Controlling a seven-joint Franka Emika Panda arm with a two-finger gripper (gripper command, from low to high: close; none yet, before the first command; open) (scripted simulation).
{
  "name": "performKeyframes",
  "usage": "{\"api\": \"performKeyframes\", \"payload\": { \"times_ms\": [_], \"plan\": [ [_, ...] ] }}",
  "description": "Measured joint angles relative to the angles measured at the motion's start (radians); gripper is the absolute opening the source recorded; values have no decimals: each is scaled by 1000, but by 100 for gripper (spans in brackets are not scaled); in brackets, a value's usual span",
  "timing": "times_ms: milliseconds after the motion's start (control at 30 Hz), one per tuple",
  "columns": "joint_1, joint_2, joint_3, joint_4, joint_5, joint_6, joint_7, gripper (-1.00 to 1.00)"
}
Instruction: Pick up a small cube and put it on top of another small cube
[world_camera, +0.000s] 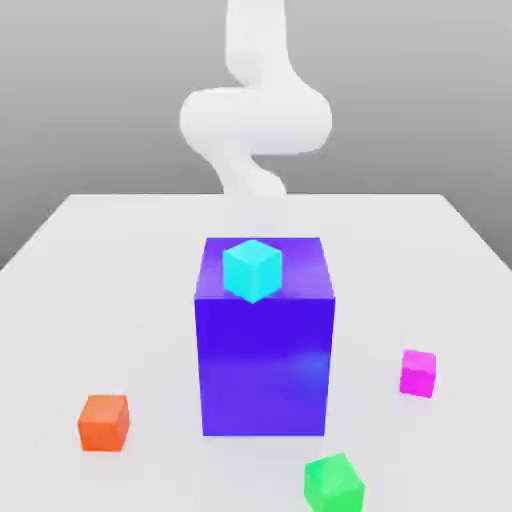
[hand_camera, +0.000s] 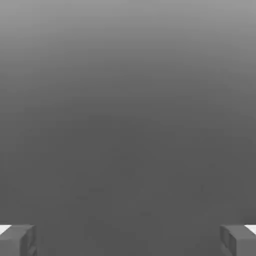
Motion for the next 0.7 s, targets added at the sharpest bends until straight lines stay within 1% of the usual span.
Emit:
{"api": "performKeyframes", "payload": {
  "times_ms": [233,467,600,700],
  "plan": [
    [193,253,26,-154,59,166,-215,0],
    [349,495,92,-302,86,326,-400,0],
    [414,632,148,-388,57,419,-473,0],
    [469,736,174,-448,-23,490,-483,0]
  ]
}}
